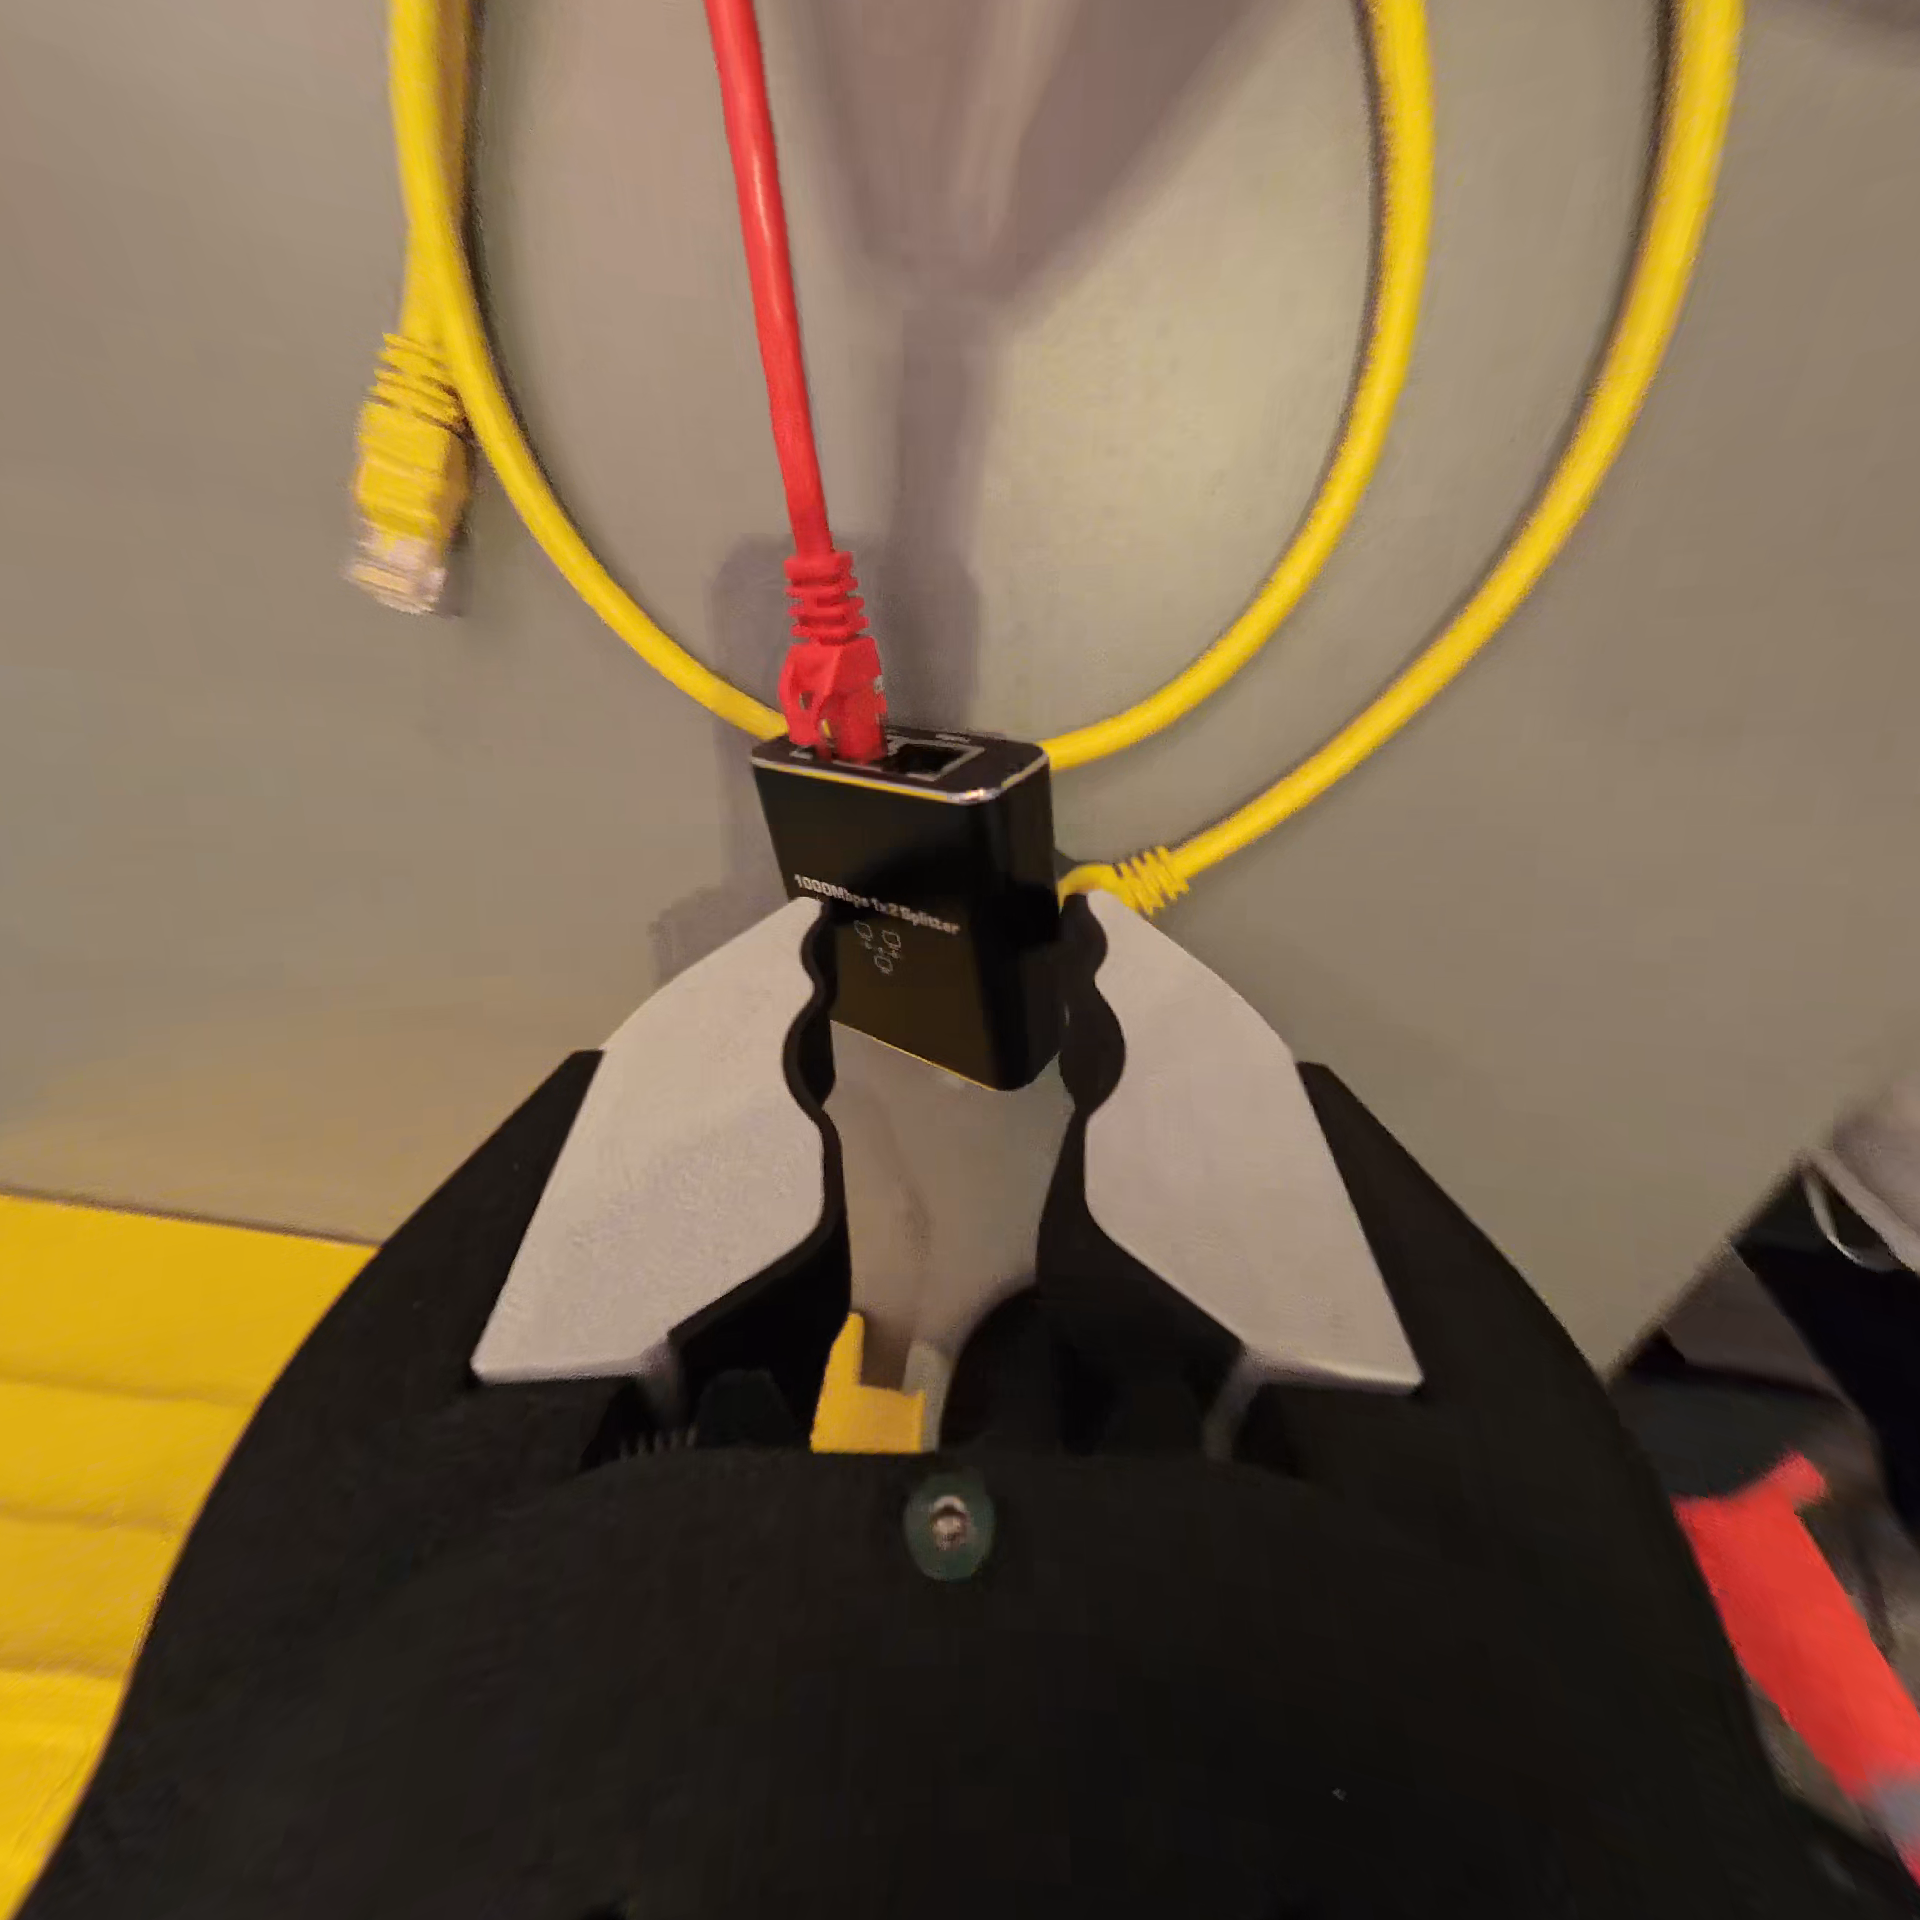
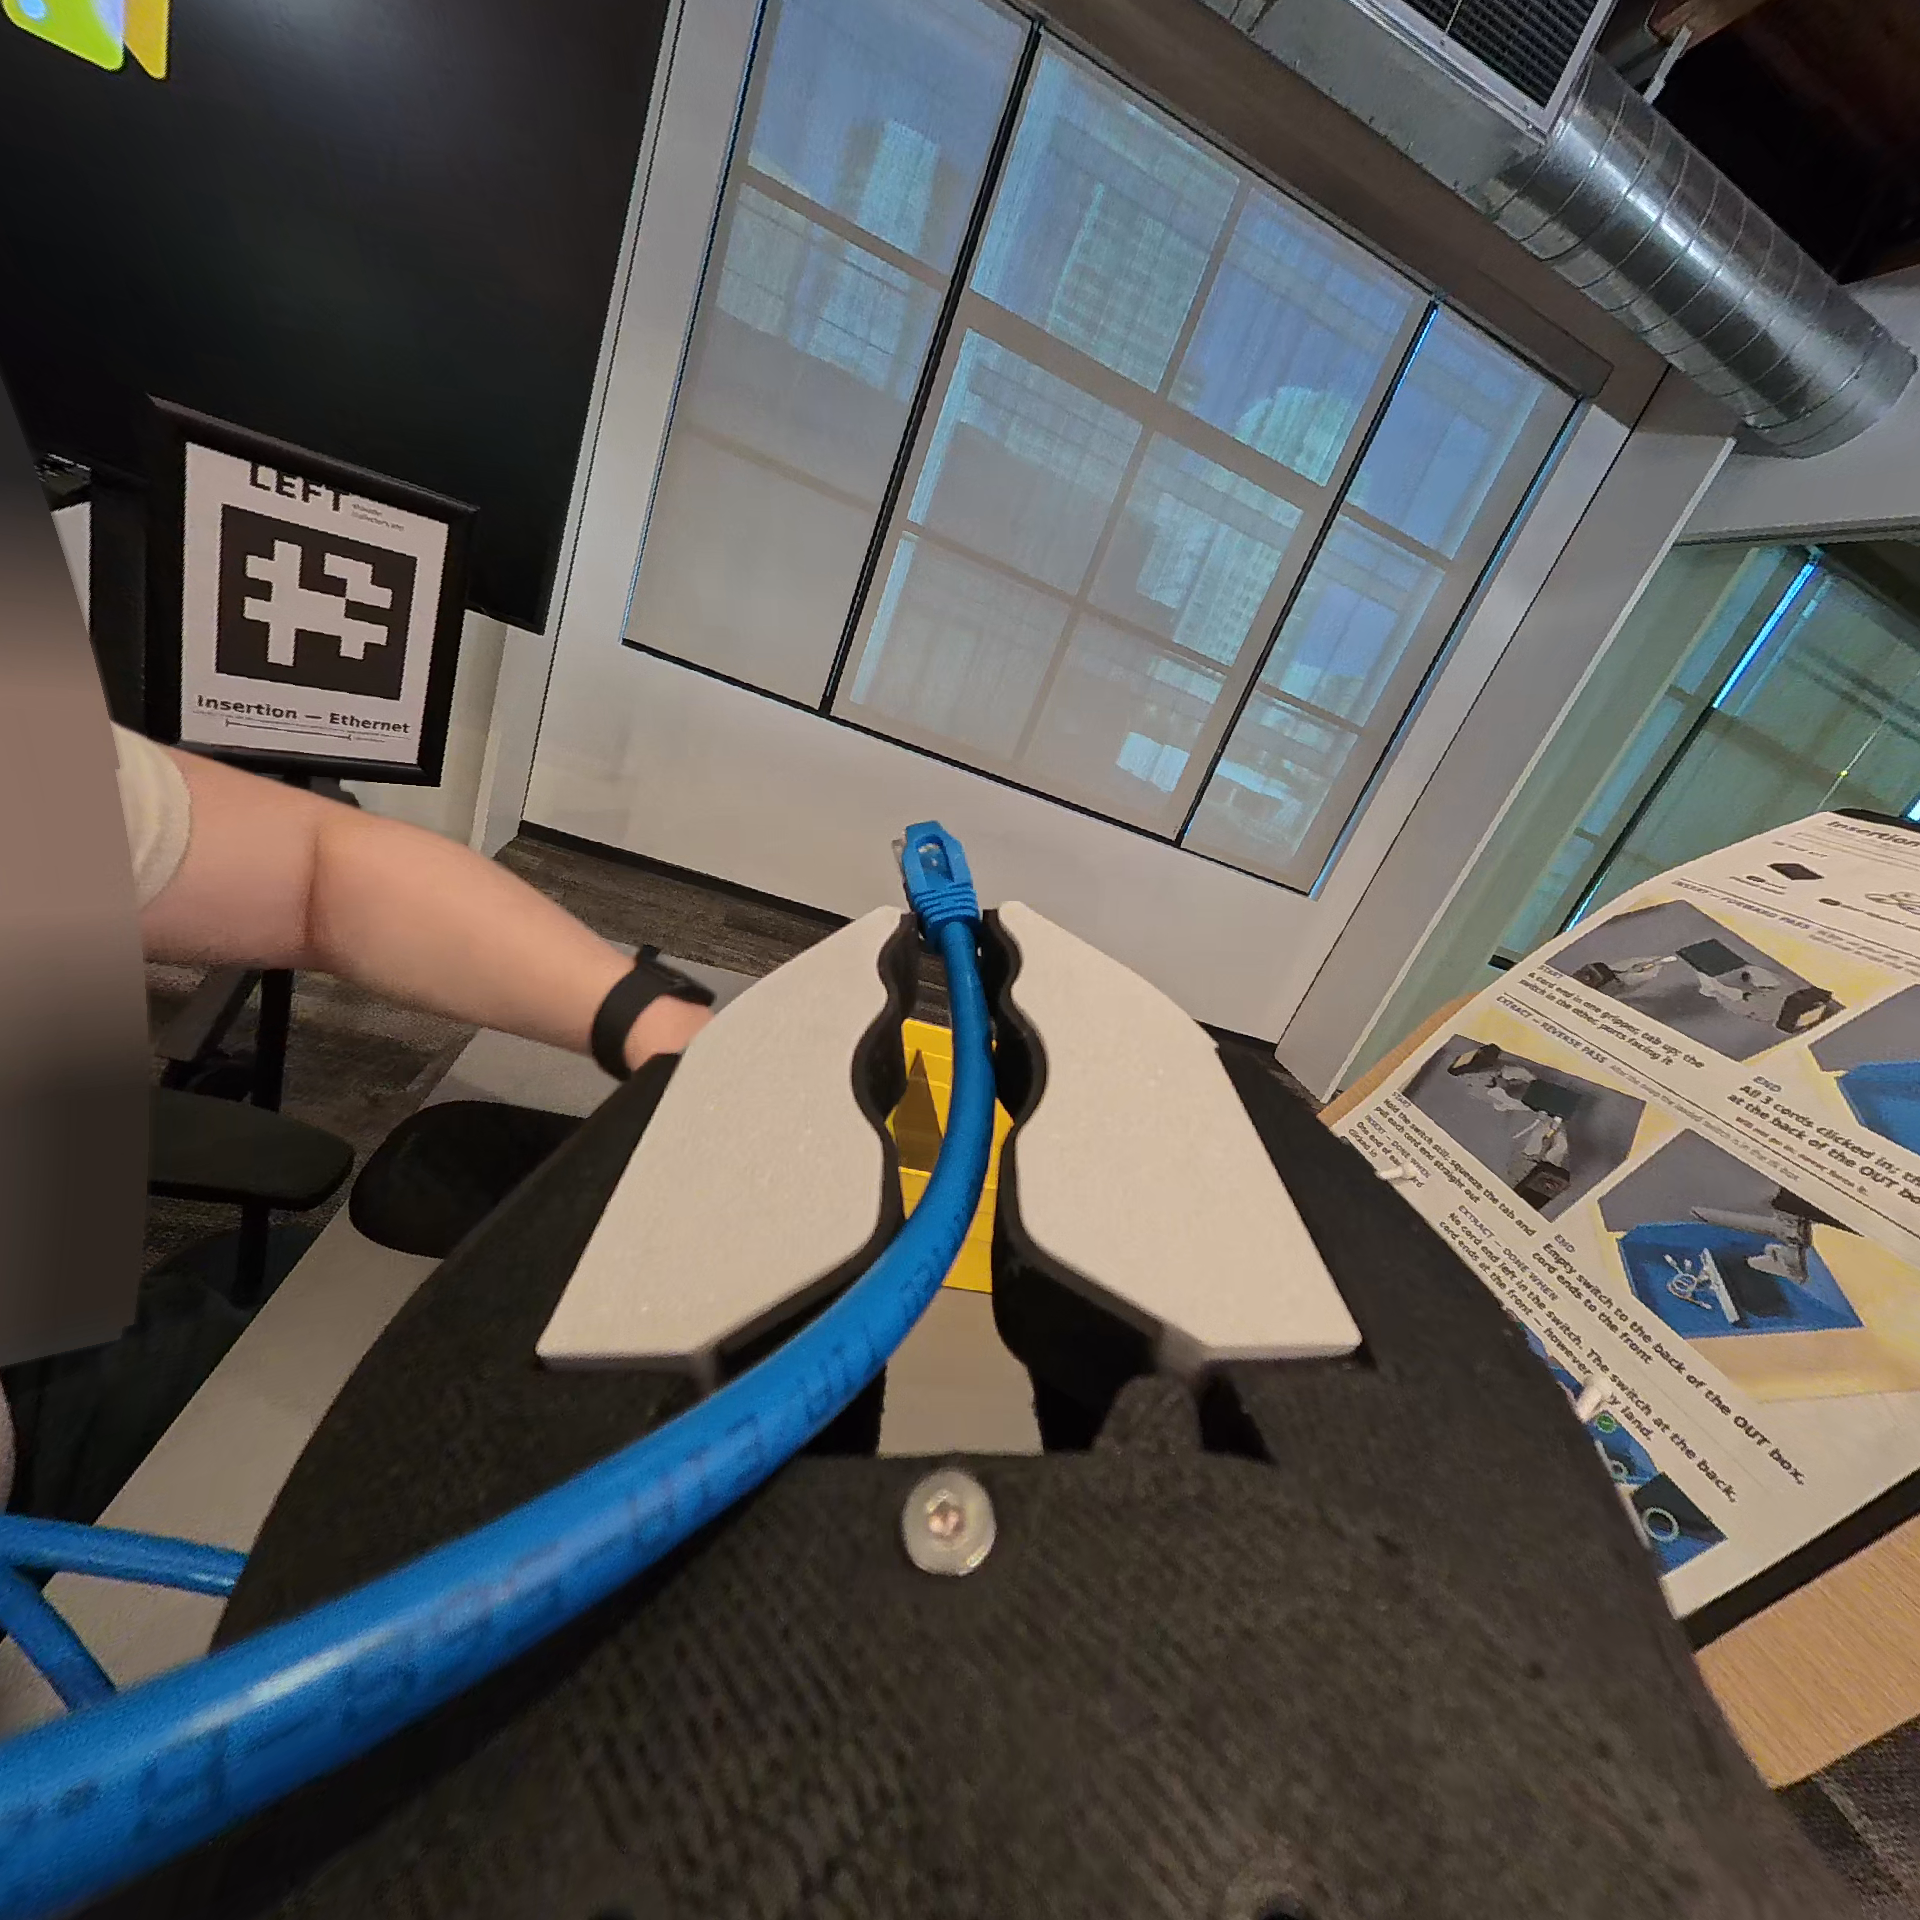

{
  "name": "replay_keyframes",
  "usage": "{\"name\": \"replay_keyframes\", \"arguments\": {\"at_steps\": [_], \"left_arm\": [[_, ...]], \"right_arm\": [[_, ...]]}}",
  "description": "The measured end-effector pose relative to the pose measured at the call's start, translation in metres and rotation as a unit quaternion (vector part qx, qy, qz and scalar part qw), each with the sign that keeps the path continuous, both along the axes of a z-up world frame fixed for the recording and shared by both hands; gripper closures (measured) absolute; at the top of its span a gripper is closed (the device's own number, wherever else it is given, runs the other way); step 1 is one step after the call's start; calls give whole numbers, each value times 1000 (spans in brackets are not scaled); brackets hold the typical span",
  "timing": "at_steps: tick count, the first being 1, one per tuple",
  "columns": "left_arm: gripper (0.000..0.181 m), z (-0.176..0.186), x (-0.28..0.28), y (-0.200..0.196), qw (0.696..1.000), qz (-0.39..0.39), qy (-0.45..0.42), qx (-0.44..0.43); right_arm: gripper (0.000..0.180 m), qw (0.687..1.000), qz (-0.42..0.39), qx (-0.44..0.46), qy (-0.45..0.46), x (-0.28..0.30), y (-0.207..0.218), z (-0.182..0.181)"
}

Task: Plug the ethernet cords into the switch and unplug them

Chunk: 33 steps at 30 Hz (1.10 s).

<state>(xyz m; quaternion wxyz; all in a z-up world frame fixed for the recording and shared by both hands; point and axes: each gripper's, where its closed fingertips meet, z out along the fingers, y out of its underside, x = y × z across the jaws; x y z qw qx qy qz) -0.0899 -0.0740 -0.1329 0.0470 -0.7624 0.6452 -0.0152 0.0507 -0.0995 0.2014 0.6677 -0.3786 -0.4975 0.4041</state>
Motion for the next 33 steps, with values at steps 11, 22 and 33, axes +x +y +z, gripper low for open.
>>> {"name": "replay_keyframes", "arguments": {"at_steps": [11,22,33], "left_arm": [[141,11,8,-24,940,6,-15,-342],[141,11,14,-15,939,23,-52,-340],[141,11,11,-1,951,26,-50,-303]], "right_arm": [[167,1000,-1,-9,-12,-2,5,-5],[167,1000,-7,-14,-15,-2,10,-8],[167,1000,-8,-14,-21,-4,10,-9]]}}
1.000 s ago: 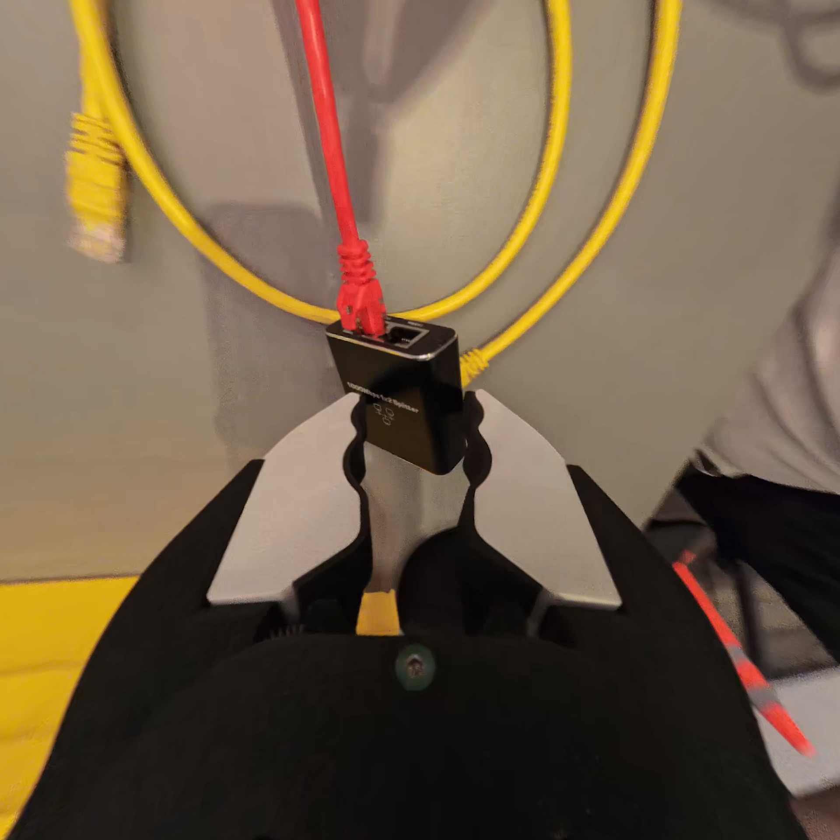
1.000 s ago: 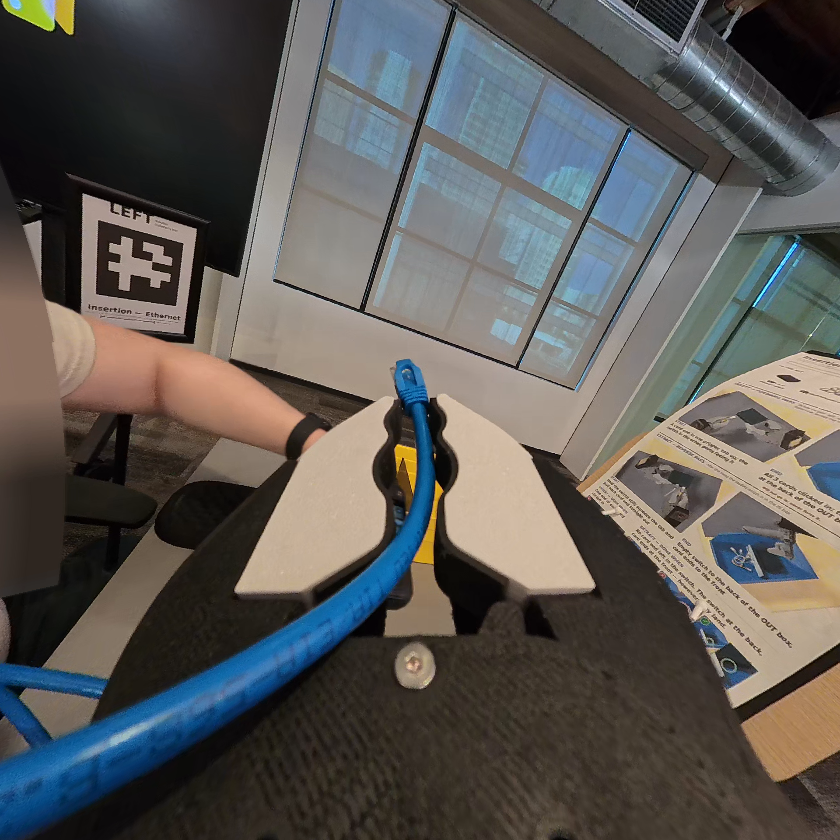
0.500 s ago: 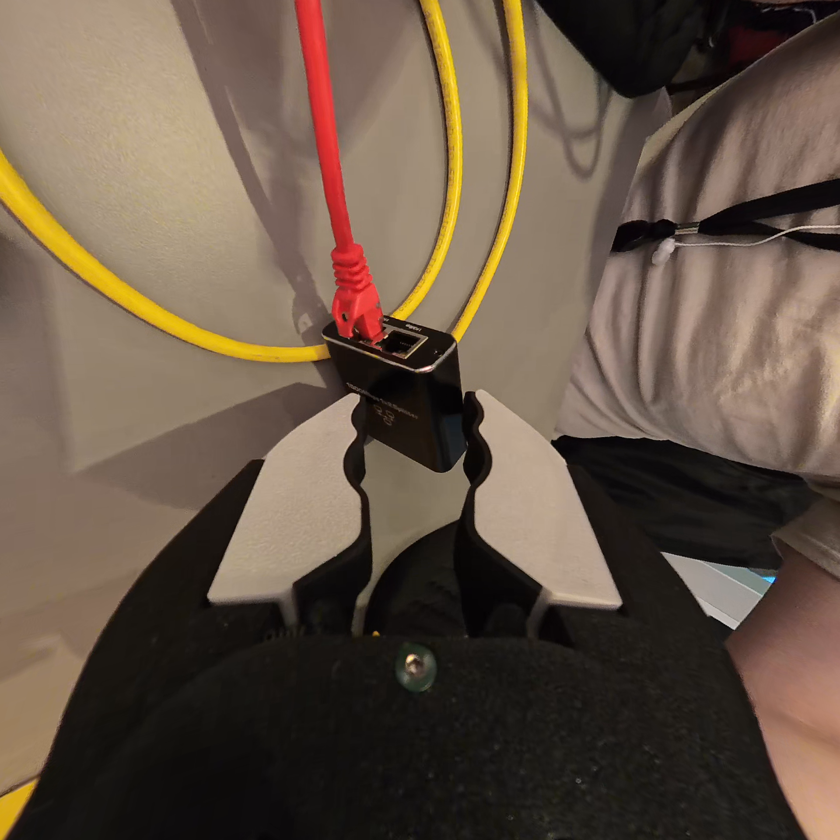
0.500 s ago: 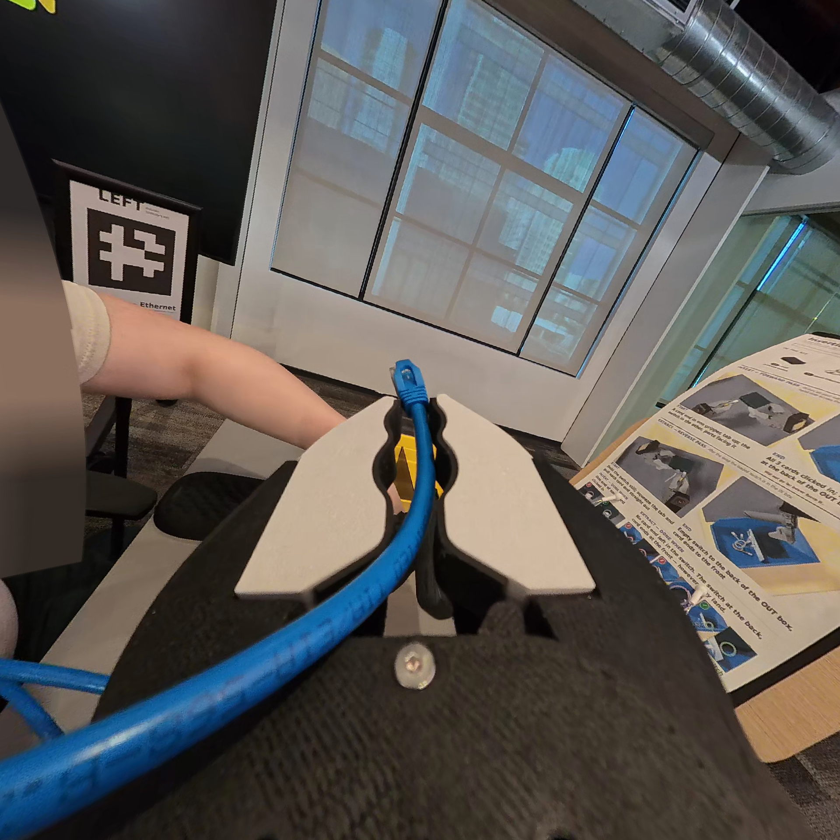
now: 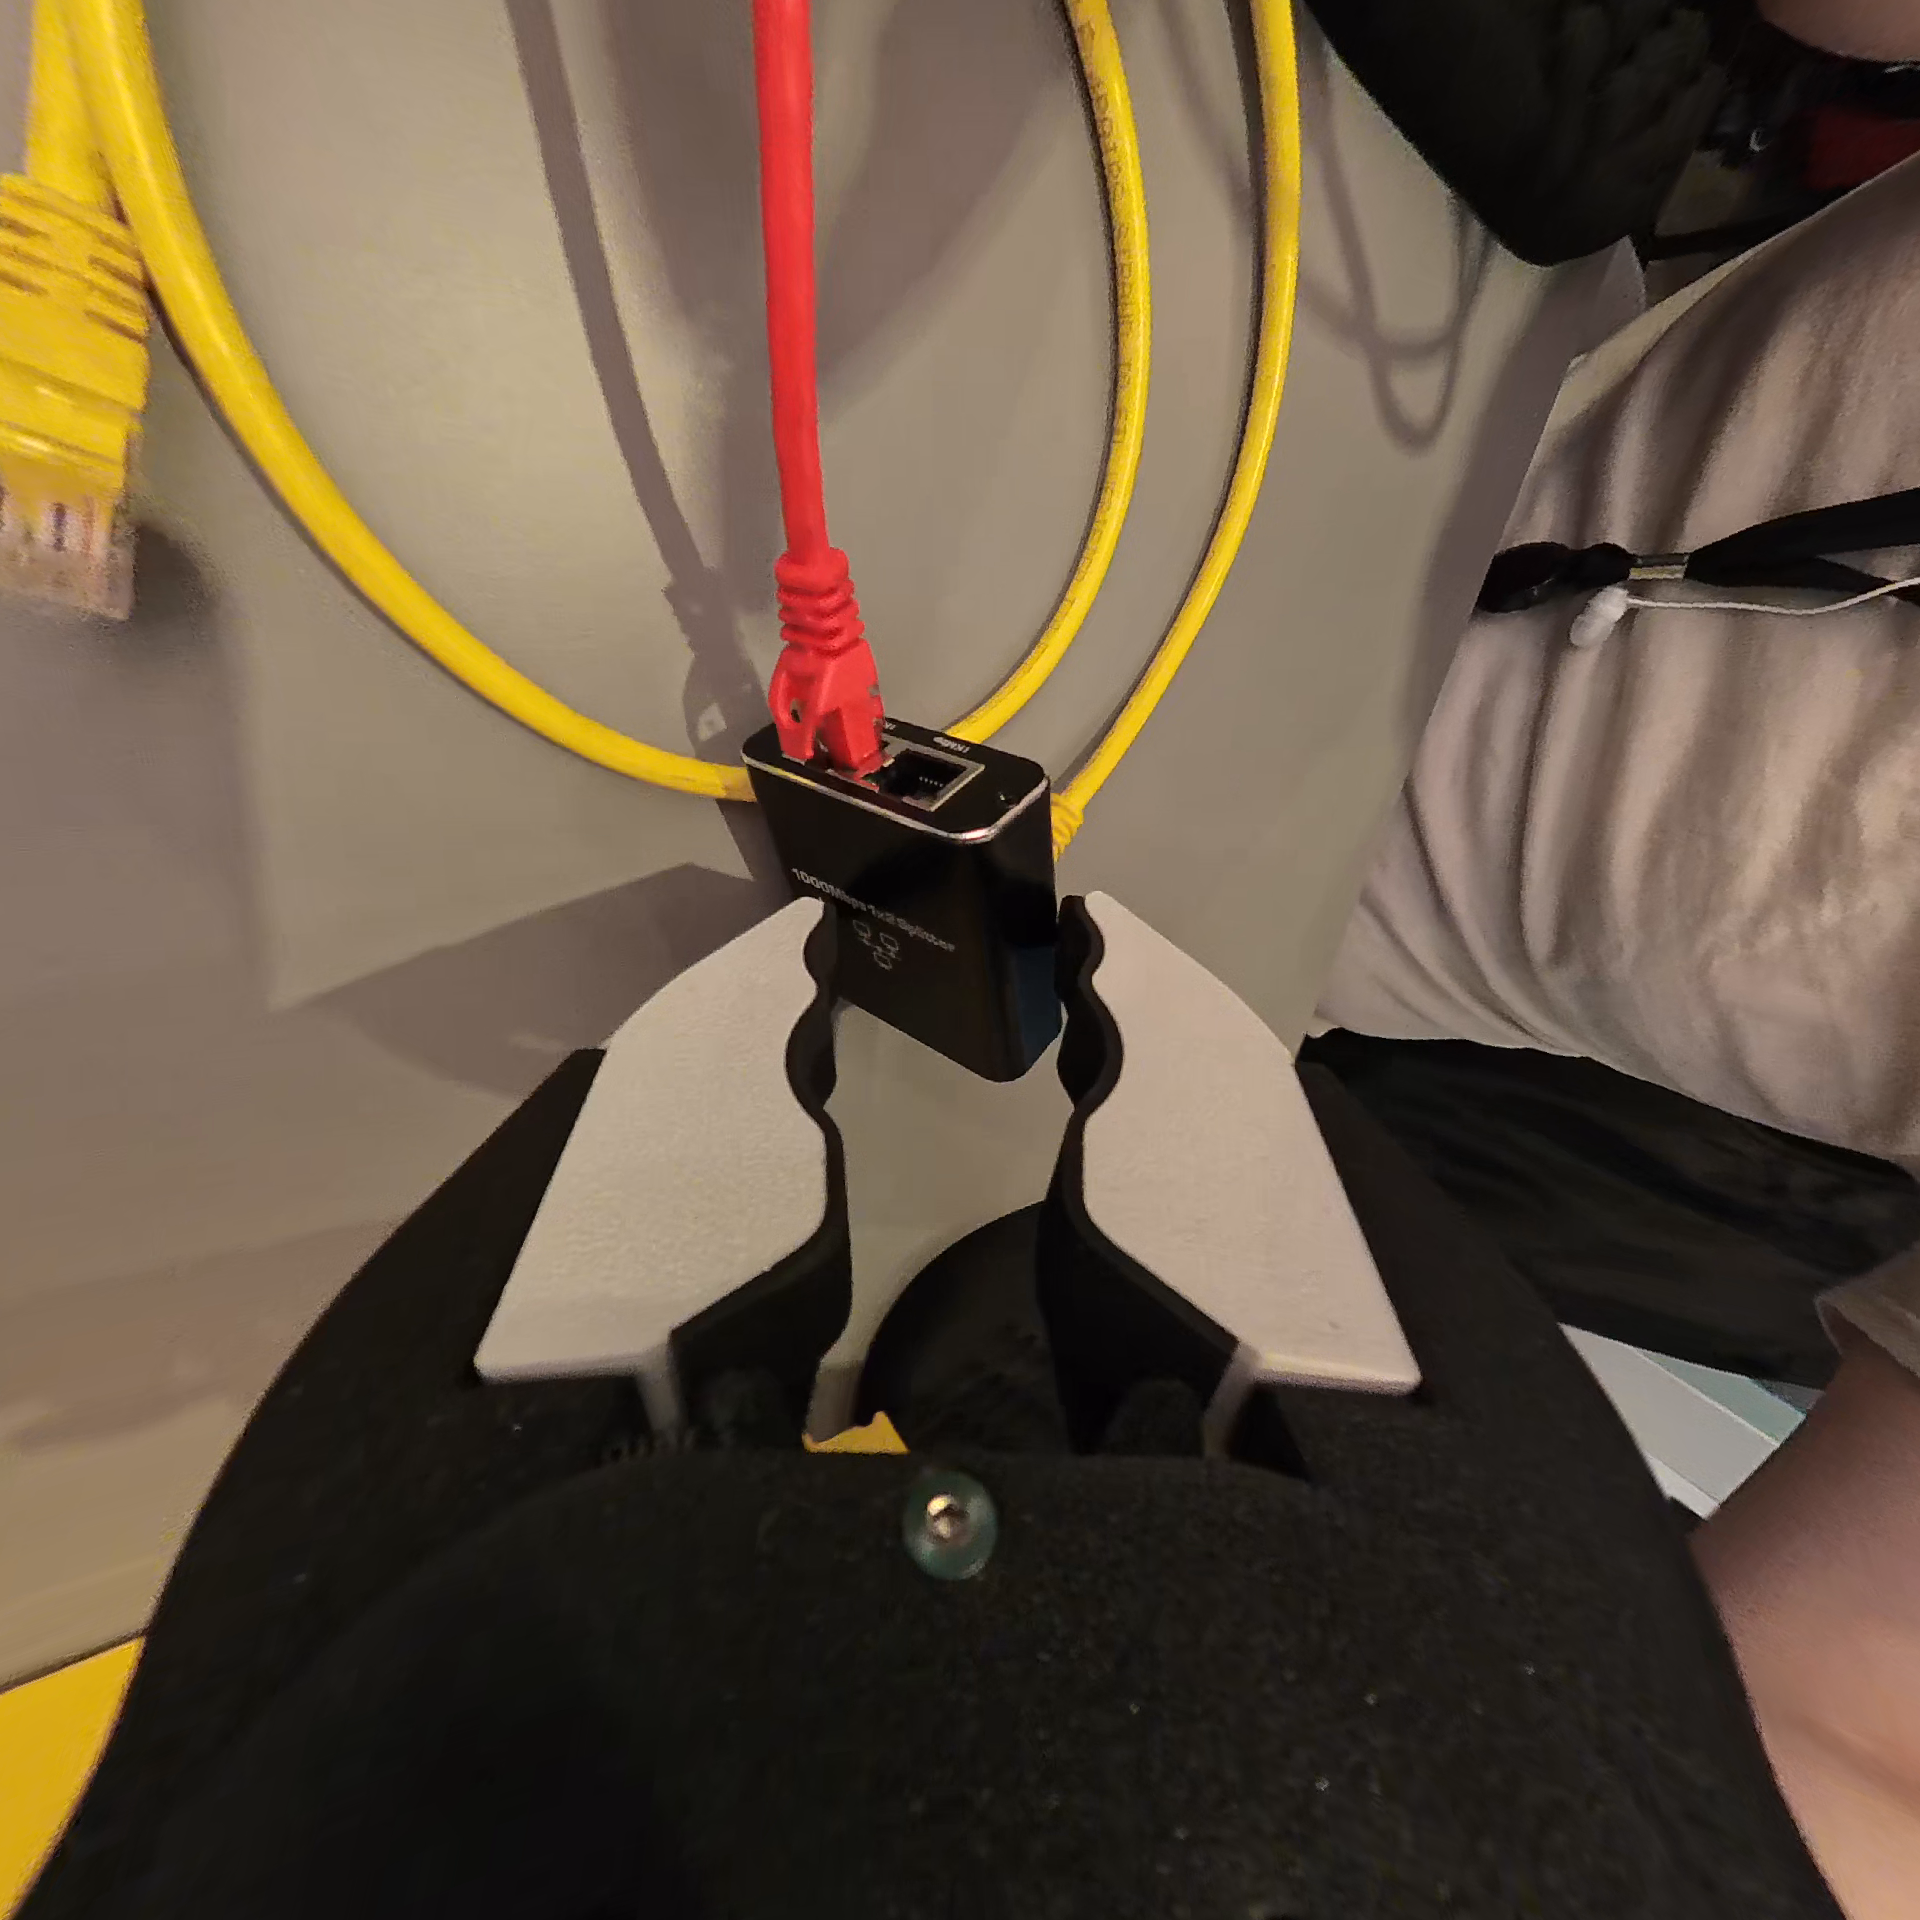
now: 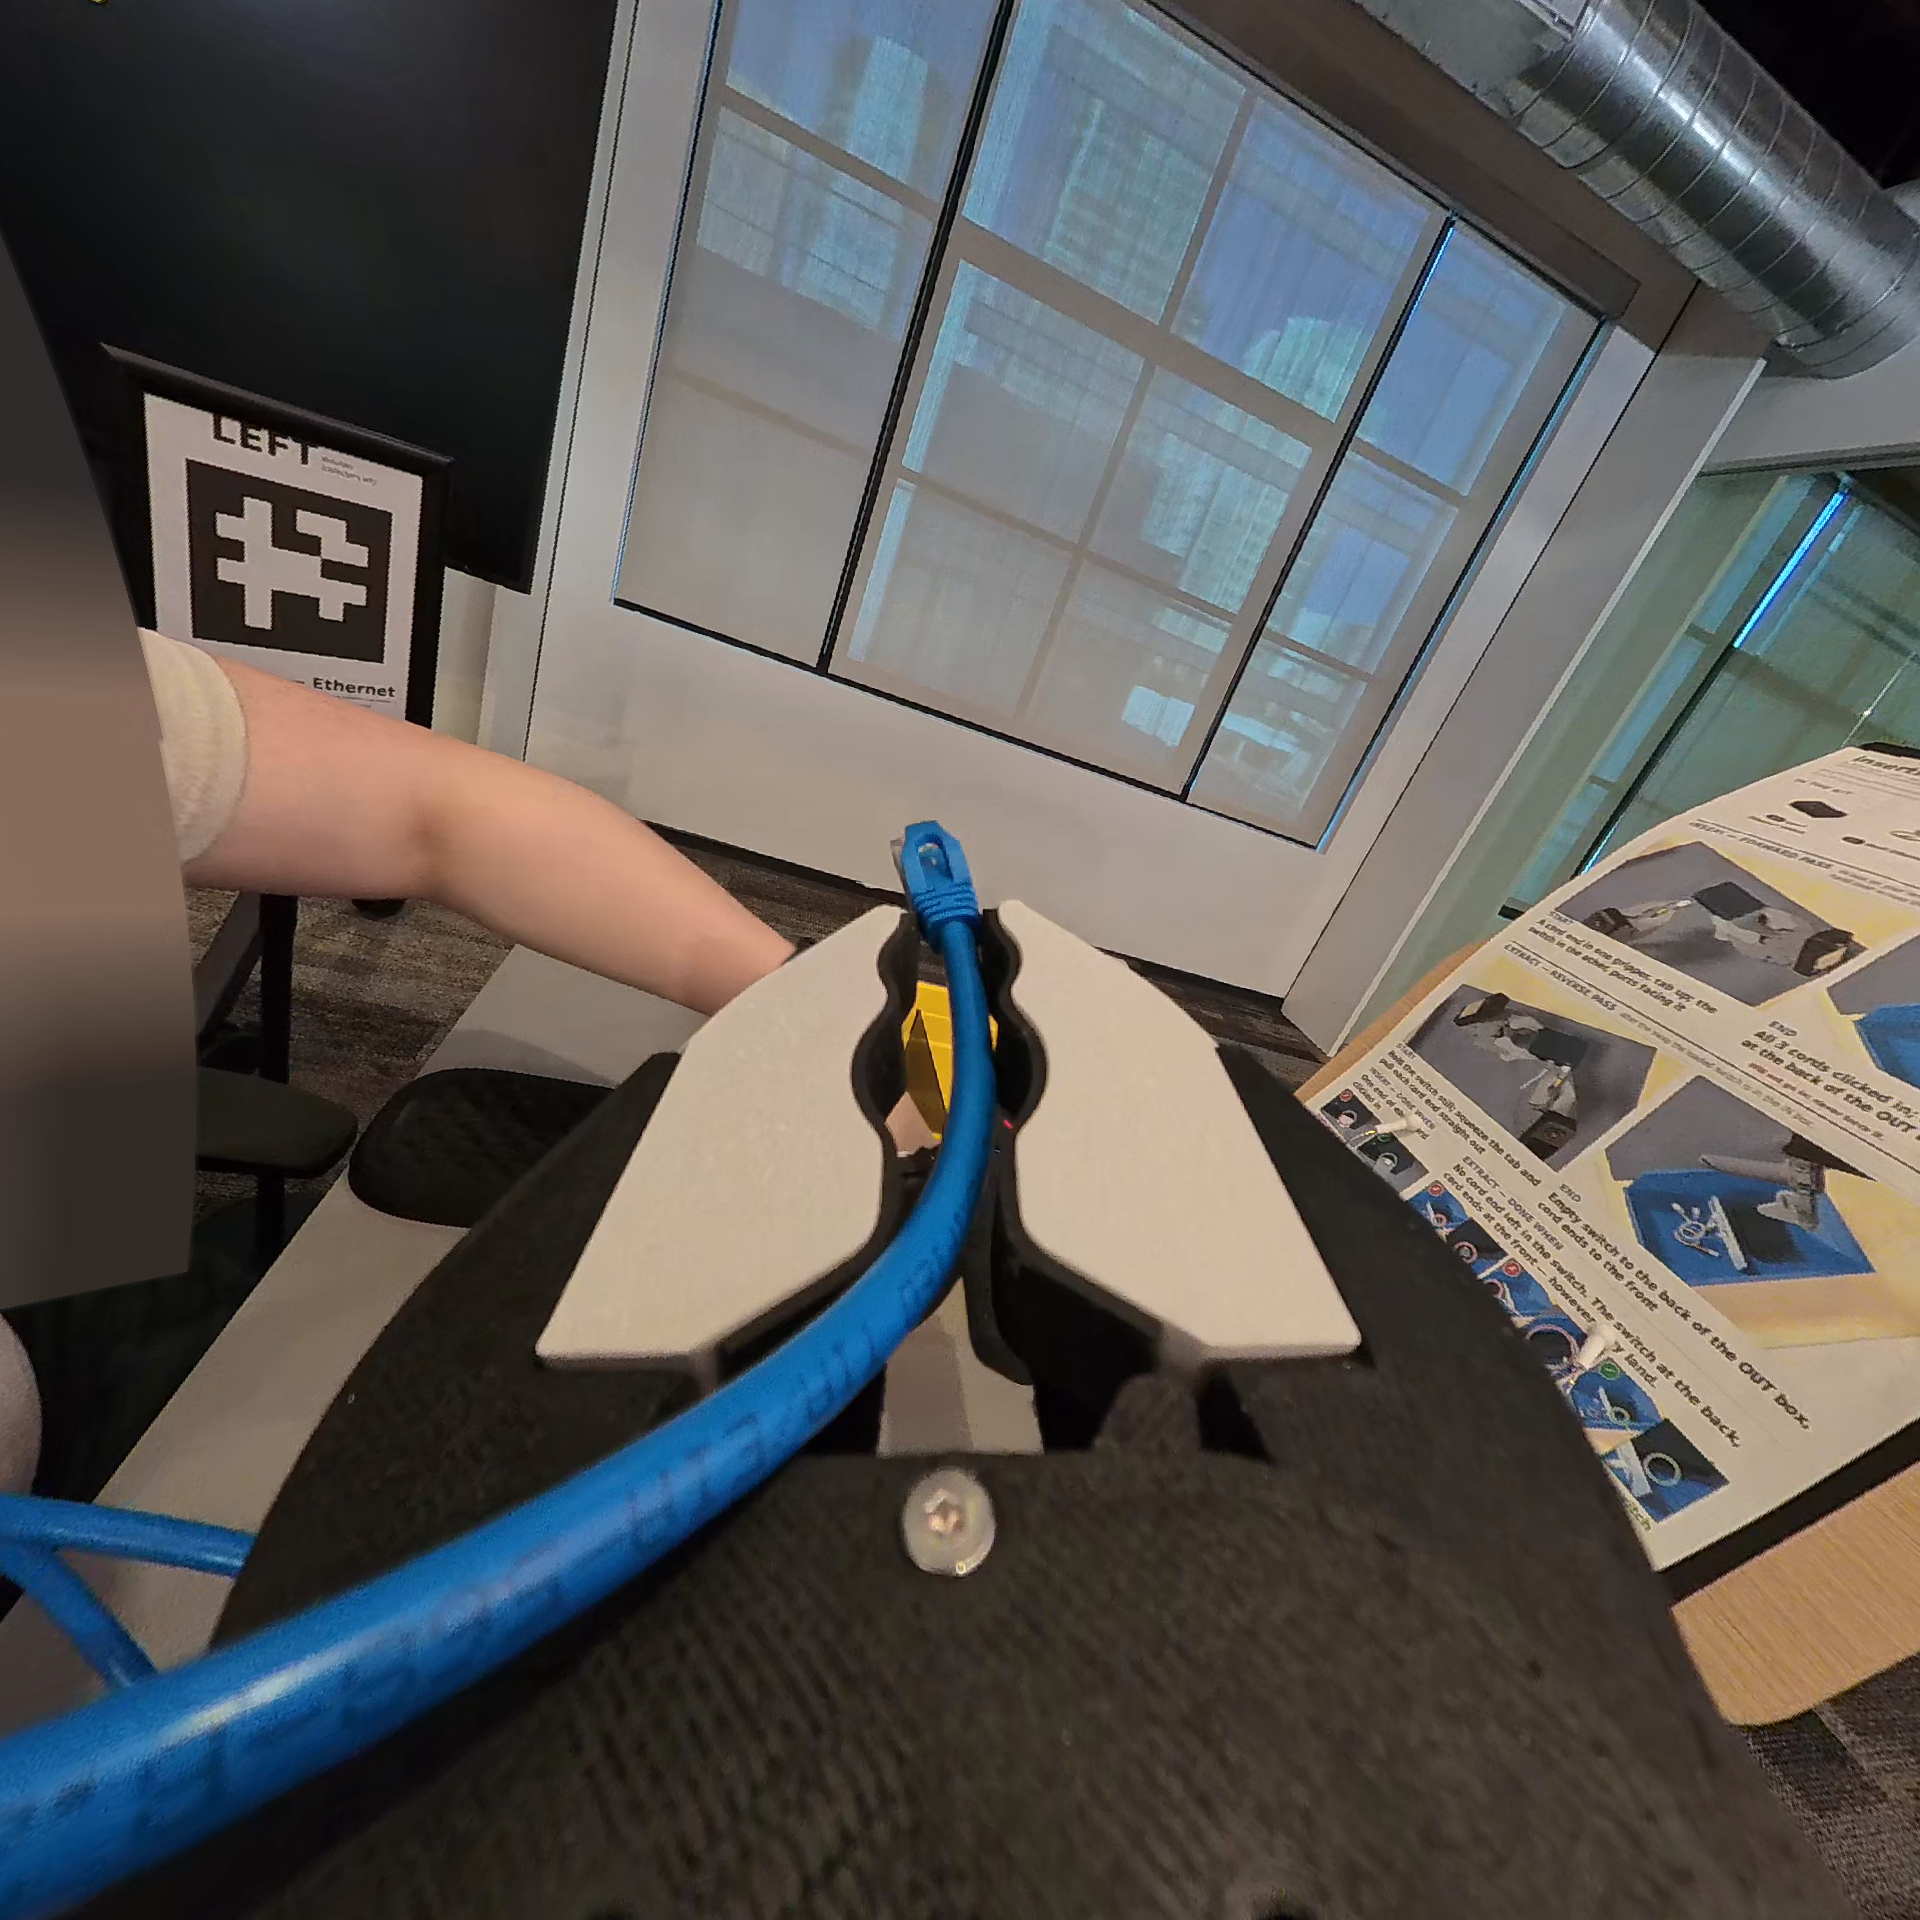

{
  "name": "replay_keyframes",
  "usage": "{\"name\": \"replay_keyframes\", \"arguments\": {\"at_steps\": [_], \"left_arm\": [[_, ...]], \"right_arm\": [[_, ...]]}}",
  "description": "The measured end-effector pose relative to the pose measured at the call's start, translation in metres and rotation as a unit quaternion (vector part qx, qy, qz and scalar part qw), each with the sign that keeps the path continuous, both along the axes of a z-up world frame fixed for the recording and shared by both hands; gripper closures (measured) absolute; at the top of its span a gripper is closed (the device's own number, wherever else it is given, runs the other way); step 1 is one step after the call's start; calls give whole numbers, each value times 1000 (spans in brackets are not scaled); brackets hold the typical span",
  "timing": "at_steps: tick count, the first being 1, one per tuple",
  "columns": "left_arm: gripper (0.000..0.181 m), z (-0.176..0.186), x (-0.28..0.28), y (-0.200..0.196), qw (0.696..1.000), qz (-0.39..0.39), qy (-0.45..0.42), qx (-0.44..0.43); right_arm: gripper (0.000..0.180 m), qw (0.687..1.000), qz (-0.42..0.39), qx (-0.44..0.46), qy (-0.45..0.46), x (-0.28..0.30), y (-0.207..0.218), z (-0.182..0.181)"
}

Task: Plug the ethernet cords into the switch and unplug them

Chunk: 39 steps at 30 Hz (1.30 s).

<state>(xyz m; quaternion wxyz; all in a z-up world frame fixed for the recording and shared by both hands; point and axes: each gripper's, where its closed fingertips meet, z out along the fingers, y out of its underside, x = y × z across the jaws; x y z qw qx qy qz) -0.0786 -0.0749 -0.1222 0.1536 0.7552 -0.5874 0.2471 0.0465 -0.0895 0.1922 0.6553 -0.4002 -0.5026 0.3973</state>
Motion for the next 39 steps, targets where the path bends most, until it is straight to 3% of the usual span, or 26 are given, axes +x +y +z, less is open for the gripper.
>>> {"name": "replay_keyframes", "arguments": {"at_steps": [11,23,30,39], "left_arm": [[149,5,-4,4,1000,-17,-15,-6],[152,6,-12,25,996,-39,28,77],[151,5,-16,32,997,-63,31,39],[150,3,-9,47,993,-68,43,90]], "right_arm": [[167,1000,-6,-1,5,6,3,1],[167,1000,-7,-1,6,8,3,1],[167,1000,-8,-3,5,8,4,0],[167,1000,-11,-8,6,10,9,-2]]}}
